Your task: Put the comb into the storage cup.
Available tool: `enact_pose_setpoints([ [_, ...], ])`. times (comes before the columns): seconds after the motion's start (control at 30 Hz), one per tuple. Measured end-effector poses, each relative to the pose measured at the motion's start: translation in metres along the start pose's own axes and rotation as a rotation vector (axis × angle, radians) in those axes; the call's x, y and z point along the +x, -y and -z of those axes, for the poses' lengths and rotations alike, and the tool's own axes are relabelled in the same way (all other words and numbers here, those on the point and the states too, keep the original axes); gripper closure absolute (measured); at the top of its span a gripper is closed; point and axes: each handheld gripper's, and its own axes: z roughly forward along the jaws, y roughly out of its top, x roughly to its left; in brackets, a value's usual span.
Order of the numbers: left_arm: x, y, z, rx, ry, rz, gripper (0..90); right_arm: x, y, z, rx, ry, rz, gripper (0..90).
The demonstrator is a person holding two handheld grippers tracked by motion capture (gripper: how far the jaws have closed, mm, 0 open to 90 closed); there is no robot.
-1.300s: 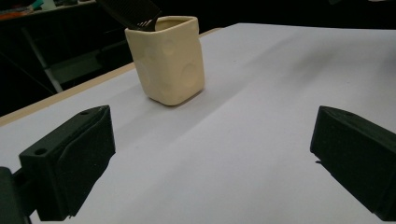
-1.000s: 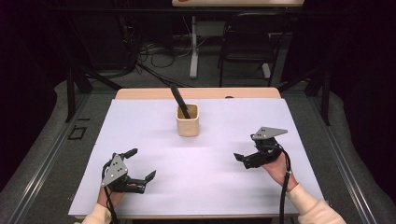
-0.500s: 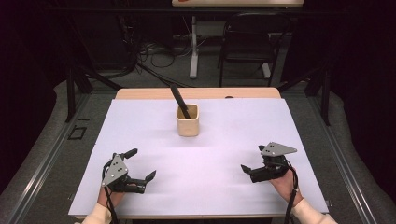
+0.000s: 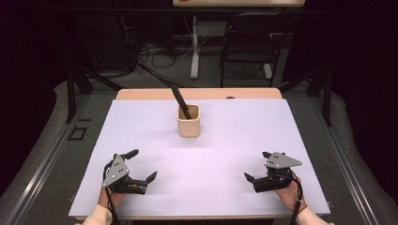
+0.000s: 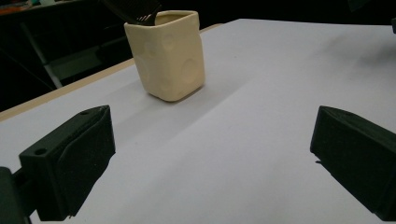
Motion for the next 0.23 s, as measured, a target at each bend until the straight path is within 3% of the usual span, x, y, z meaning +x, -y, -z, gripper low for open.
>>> enact_pose_setpoints([
  [0.23,0.0006,0.0001,-0.0008,0.008,-0.003,0.0,0.0,-0.0013,-0.0008,0.0042,-0.023,0.001,0.005,0.0],
])
